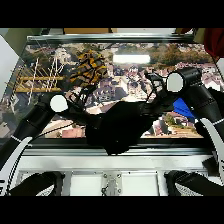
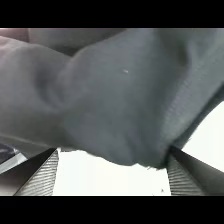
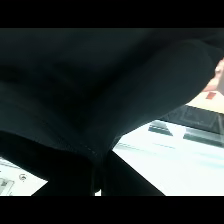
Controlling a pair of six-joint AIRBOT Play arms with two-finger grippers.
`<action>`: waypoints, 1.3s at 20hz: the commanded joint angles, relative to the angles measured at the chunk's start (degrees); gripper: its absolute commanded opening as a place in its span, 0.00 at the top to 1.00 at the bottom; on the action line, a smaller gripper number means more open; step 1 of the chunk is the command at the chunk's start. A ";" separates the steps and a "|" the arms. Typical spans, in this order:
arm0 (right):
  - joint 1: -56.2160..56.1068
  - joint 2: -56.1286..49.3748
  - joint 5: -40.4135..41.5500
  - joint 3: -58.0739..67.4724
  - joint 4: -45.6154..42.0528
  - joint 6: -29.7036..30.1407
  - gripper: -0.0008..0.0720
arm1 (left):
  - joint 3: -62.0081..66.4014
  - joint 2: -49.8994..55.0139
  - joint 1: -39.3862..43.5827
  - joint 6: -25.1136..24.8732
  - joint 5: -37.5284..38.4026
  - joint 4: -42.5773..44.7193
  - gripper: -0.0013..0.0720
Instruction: Fold the clothes and pants, and hang the long-sleeved shirts on hangers.
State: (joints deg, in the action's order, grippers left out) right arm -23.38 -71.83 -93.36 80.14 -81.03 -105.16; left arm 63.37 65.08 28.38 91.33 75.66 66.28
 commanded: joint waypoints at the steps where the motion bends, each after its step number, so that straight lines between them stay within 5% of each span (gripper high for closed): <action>1: -0.31 -0.09 0.13 -0.02 0.26 -0.28 0.96 | 4.63 0.04 -0.02 -1.16 3.80 -0.31 0.02; 7: -0.28 -0.09 0.15 -0.02 0.28 -0.31 0.96 | 14.60 0.04 -2.62 -3.04 3.61 2.49 0.02; 13: -0.28 -0.11 0.15 -0.02 0.28 -0.31 0.96 | 13.29 1.81 -16.44 -2.91 -7.76 22.75 0.02; 19: -0.28 -0.11 0.13 -0.02 0.28 -0.31 0.96 | 13.09 15.34 -30.14 -3.04 -16.28 33.51 0.02; 26: -0.28 -0.11 0.13 -0.02 0.28 -0.31 0.96 | 21.88 31.87 -33.03 -2.84 -20.20 43.36 0.02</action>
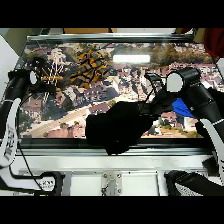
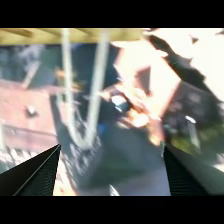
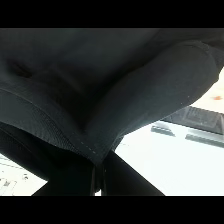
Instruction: Fold the clothes and pants, and hang the long-sleeved shirts on hangers.
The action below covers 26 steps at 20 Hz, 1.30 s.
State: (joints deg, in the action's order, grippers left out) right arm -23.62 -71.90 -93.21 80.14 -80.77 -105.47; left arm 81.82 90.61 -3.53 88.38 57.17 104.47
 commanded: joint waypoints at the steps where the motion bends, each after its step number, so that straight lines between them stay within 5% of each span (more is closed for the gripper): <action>1: -0.04 -0.04 -0.02 -0.02 0.02 0.00 0.96 | 4.61 8.37 -1.09 0.11 -1.86 5.60 0.02; 18: -0.04 -0.04 0.00 -0.02 0.02 0.00 0.96 | 11.72 23.52 -1.92 2.54 -3.26 11.52 0.03; 20: -0.04 -0.04 -0.02 -0.02 0.02 0.00 0.96 | 11.72 23.50 -1.92 3.19 -3.21 11.52 0.34; 21: -0.04 -0.04 -0.02 -0.02 0.02 0.00 0.96 | 11.72 23.50 -1.92 3.56 -3.19 11.56 0.34; 22: -0.04 -0.04 -0.02 -0.02 0.02 0.00 0.96 | 11.72 23.50 -1.92 4.26 -3.08 11.56 0.44; 23: -0.04 -0.04 -0.02 -0.02 0.02 0.00 0.96 | 11.72 23.50 -1.92 4.24 -2.73 11.56 0.65; 26: -0.04 -0.02 -0.02 -0.02 0.02 0.00 0.96 | 11.72 23.50 -1.92 4.22 -2.73 11.58 0.67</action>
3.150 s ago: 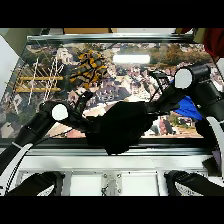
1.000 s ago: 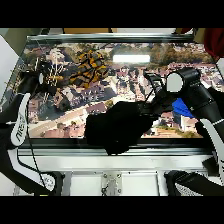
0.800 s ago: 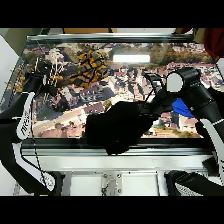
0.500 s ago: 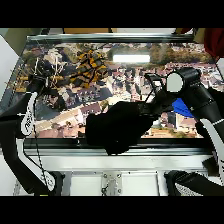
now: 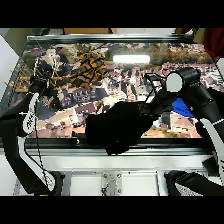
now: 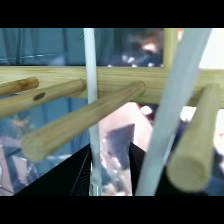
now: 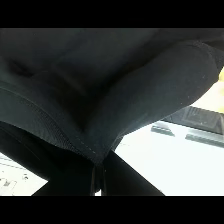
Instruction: Fold the clothes and pants, and hang the long-sleeved shirts on hangers.
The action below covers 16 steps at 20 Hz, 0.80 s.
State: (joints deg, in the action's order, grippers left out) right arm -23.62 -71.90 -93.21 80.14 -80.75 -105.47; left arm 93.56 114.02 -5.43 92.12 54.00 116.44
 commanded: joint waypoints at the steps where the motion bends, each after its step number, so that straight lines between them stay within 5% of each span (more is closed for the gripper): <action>1: -0.04 -0.04 -0.02 -0.02 0.00 0.00 0.96 | -0.02 0.09 -0.02 0.50 0.44 -0.42 0.74; 2: -0.04 -0.04 -0.02 -0.02 0.00 0.00 0.96 | -0.02 0.02 -0.02 0.35 0.48 -0.44 0.93; 9: -0.04 -0.04 -0.02 -0.02 0.00 0.00 0.96 | -0.02 -1.62 -0.02 0.24 1.97 0.13 0.96; 16: -0.04 -0.04 -0.02 -0.02 0.00 0.00 0.96 | -0.07 -14.45 2.34 -1.49 4.57 0.94 0.96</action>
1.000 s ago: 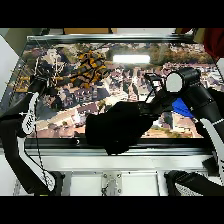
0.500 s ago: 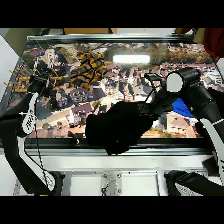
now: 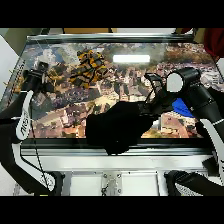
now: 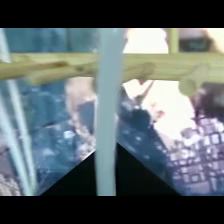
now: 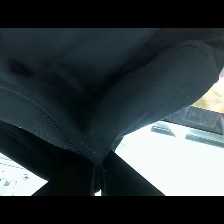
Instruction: Fold the clothes and pants, and hang the long-sleeved shirts on hangers.
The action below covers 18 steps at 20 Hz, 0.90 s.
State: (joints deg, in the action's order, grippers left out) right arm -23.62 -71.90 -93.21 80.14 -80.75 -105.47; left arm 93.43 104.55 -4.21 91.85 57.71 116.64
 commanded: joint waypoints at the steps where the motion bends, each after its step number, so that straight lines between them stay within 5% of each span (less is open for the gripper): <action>1: -0.04 -0.04 -0.02 -0.02 0.00 0.00 0.96 | 0.07 -6.69 1.62 -1.49 1.40 0.72 0.96; 6: -0.04 -0.04 -0.02 -0.02 0.00 0.02 0.96 | 0.07 -14.56 4.74 -2.03 4.24 0.42 0.96; 9: -0.04 -0.04 -0.02 -0.02 0.00 0.00 0.96 | 0.04 -18.88 7.56 -6.78 9.01 -0.33 0.95; 18: -0.04 -0.04 -0.02 -0.02 0.00 0.00 0.96 | 0.04 -34.12 3.56 -51.47 34.40 -50.12 0.96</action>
State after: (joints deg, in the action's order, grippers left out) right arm -23.62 -71.92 -93.21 80.14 -80.77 -105.45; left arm 93.43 74.70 1.52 57.04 81.54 85.12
